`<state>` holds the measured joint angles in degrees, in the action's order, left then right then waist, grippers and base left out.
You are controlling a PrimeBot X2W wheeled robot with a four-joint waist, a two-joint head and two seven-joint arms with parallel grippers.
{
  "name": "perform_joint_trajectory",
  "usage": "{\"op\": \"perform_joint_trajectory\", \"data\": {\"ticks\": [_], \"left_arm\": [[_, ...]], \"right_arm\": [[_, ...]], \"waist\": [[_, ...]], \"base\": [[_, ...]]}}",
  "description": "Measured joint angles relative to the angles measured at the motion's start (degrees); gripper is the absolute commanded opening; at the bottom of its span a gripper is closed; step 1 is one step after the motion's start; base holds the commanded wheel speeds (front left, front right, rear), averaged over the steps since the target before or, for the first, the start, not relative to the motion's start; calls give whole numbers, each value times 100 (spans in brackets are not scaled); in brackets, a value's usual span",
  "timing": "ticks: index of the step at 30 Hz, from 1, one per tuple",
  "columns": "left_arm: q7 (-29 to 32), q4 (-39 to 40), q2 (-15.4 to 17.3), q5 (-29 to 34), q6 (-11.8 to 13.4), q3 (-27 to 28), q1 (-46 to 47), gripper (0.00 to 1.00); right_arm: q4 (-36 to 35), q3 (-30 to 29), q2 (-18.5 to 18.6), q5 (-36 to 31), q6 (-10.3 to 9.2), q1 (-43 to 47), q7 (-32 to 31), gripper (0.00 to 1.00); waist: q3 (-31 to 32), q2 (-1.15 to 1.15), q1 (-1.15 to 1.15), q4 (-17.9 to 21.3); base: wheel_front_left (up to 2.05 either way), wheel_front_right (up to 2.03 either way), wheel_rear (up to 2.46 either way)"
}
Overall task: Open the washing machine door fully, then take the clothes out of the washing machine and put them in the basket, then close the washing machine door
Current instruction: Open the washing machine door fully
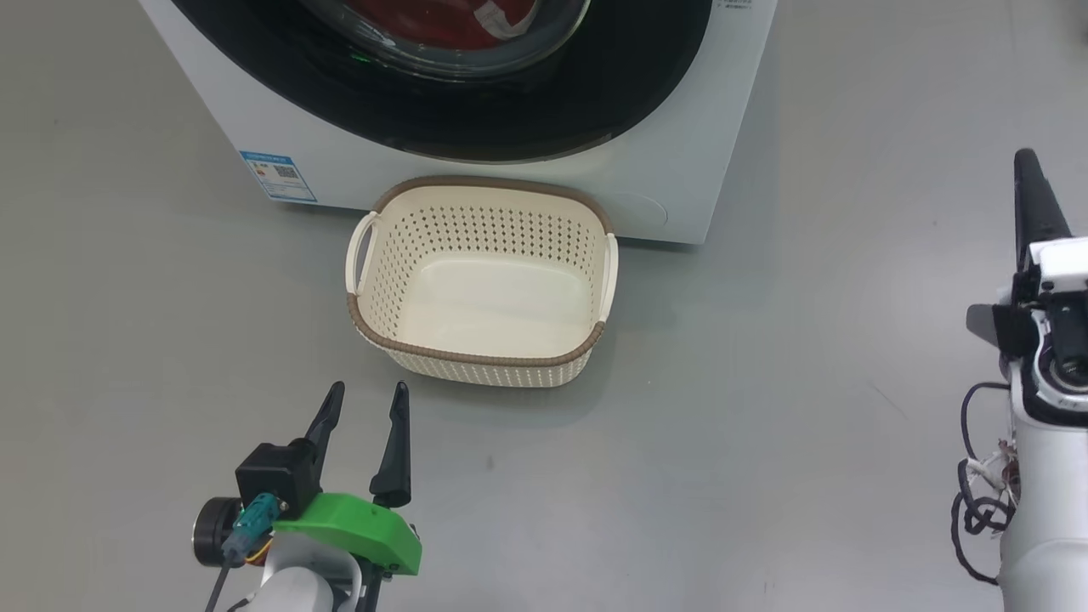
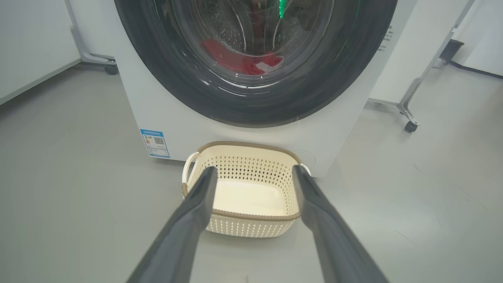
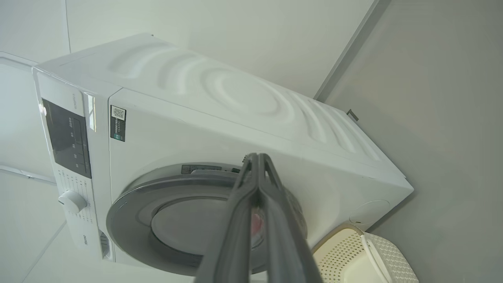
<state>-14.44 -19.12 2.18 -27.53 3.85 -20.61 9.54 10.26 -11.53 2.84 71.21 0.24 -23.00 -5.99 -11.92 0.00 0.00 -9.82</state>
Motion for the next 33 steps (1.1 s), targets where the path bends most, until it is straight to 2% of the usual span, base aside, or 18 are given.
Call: {"op": "perform_joint_trajectory", "data": {"ticks": [9,15,25,33], "left_arm": [[0,104,-2,-189,48,-176,163,100],[0,163,-3,-266,99,-265,245,100],[0,252,-5,-324,148,-416,382,100],[0,327,-11,-448,169,-550,467,100]], "right_arm": [[-5,121,414,328,-452,-827,-943,0],[42,67,555,650,-642,-1358,-1402,0],[346,-218,613,1048,-746,-2198,-1688,0],[756,-324,771,1161,-748,-2837,-1846,0]], "waist": [[-346,0,0,-246],[-592,0,0,-388],[-985,0,0,-615],[-1258,0,0,-798]], "base": [[0,0,0],[0,0,0],[0,0,0],[0,0,0]]}}
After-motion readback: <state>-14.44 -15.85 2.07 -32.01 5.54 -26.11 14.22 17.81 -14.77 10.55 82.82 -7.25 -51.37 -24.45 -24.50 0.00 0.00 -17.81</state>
